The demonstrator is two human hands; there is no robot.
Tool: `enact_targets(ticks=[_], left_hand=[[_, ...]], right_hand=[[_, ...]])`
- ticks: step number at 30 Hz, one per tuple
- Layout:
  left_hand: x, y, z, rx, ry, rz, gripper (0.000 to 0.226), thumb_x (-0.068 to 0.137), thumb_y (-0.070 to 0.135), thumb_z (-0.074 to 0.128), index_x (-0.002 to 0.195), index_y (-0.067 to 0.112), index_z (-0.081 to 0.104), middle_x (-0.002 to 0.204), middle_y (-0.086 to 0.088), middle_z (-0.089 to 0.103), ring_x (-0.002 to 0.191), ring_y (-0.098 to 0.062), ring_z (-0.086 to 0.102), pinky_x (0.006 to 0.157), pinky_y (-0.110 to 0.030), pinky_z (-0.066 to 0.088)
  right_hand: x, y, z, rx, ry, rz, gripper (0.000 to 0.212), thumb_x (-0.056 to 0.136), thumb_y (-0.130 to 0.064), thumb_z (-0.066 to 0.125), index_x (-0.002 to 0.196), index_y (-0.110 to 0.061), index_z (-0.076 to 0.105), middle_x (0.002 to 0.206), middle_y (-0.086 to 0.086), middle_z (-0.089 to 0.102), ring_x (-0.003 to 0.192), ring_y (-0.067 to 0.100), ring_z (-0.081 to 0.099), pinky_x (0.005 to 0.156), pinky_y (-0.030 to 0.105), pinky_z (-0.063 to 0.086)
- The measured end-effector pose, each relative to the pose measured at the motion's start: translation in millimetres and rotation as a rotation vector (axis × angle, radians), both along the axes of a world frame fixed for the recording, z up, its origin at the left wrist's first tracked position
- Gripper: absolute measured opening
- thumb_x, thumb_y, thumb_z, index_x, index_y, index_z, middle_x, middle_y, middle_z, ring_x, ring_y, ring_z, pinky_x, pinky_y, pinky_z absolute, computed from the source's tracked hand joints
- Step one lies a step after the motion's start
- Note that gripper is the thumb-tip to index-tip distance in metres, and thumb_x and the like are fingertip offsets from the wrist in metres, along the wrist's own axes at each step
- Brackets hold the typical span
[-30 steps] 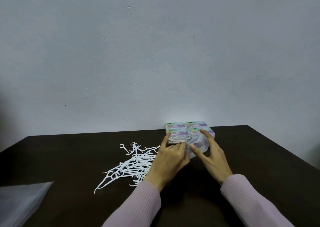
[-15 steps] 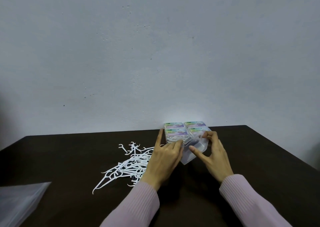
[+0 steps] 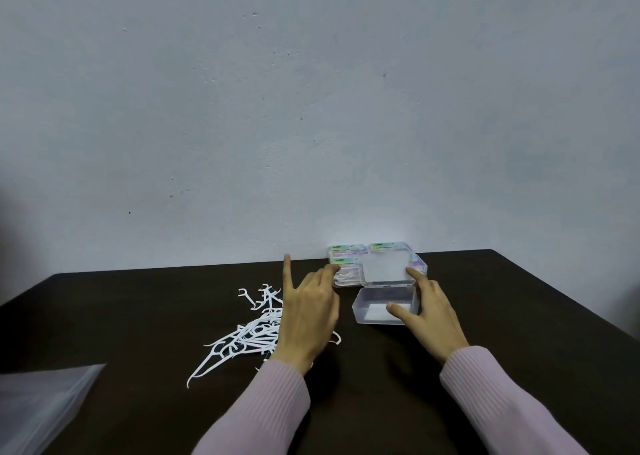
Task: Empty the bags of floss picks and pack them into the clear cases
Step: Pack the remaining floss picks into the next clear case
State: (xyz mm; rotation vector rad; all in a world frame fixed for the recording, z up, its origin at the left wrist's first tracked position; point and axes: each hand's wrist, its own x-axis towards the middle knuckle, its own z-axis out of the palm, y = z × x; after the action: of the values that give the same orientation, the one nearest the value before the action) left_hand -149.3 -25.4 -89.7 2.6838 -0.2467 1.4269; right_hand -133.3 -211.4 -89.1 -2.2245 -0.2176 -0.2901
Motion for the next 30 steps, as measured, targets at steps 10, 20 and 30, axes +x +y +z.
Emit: enact_targets(ticks=[10,20,30], left_hand=[[-7,7,5,-0.051,0.065,-0.031,0.042,0.067,0.001,0.074,0.106,0.013,0.064,0.08,0.007,0.067,0.074,-0.008,0.066,0.108,-0.057,0.019],[-29,50,4,-0.191,0.334,-0.199,0.032,0.093,0.009,0.048,0.123,0.021,0.051,0.117,0.009,0.059,0.11,-0.003,0.051,0.113,-0.028,0.025],[-60,122,-3,-0.406,0.738,-0.216,0.093,0.055,0.087,0.052,0.131,0.036,0.041,0.125,0.017,0.044,0.116,0.003,0.042,0.1,-0.02,0.035]], right_hand=[[3,-2,-1,0.003,0.171,-0.03,0.065,0.085,-0.023,0.064,0.14,-0.016,0.03,0.138,0.011,0.023,0.131,0.025,0.027,0.109,0.036,0.028],[-15,19,2,-0.11,-0.177,0.107,0.033,0.08,-0.015,0.065,0.108,-0.022,0.049,0.112,-0.005,0.034,0.11,0.007,0.039,0.093,0.016,0.032],[-25,71,-1,-0.269,-0.15,0.397,0.042,0.087,-0.022,0.058,0.126,-0.021,0.043,0.121,-0.008,0.038,0.109,0.0,0.037,0.102,0.02,0.034]])
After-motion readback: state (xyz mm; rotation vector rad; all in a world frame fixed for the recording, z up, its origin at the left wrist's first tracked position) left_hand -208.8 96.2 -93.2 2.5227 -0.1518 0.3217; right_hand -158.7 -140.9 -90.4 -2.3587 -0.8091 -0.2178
